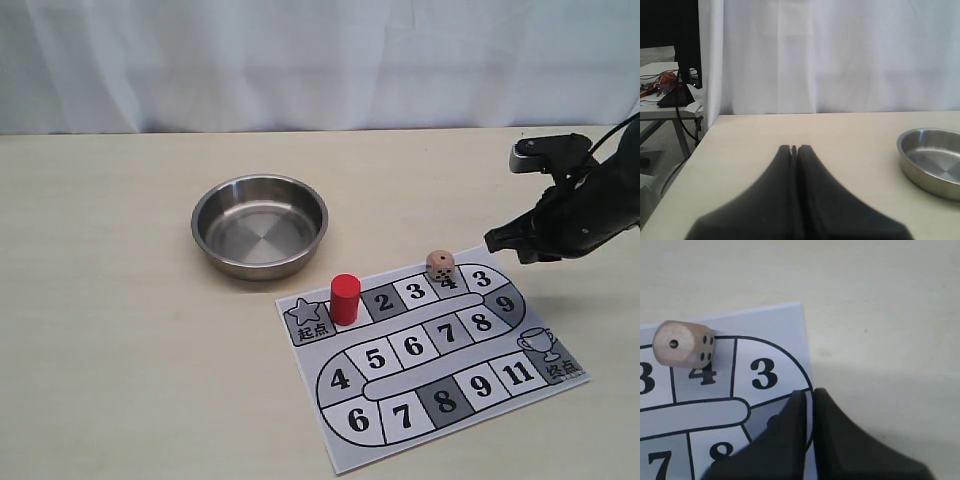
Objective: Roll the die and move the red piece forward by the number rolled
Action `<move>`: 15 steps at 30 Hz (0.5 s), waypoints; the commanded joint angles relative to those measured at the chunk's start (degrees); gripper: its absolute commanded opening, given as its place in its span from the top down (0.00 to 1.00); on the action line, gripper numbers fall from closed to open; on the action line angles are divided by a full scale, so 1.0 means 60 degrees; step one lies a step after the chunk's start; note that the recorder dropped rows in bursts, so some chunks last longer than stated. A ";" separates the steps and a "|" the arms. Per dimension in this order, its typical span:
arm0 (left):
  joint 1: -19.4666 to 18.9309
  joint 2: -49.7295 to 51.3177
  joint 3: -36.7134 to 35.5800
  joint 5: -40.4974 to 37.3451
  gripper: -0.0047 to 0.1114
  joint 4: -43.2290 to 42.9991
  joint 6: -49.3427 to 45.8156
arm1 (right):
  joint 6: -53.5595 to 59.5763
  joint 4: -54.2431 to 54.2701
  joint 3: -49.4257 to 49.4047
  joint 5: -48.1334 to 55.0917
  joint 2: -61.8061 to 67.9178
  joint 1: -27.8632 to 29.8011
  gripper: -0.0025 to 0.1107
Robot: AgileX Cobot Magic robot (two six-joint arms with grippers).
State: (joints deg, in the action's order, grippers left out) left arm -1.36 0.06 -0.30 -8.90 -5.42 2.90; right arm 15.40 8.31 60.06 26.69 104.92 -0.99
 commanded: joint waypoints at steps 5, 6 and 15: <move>0.0001 -0.0011 0.0050 0.0122 0.96 0.0012 0.0021 | -0.0459 -0.0107 -0.0028 0.1066 -0.1130 0.0044 0.94; 0.0001 -0.0011 0.0050 0.0122 0.96 0.0012 0.0021 | -0.0459 -0.0107 -0.0028 0.1171 -0.1286 0.0044 0.94; 0.0001 -0.0011 0.0050 0.0122 0.96 0.0012 0.0021 | -0.0864 -0.0967 -0.0028 0.3410 -0.4335 0.0044 0.94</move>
State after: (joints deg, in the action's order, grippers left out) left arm -1.36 0.06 -0.30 -8.90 -5.42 2.90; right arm 11.50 4.03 60.06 44.29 82.95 -0.99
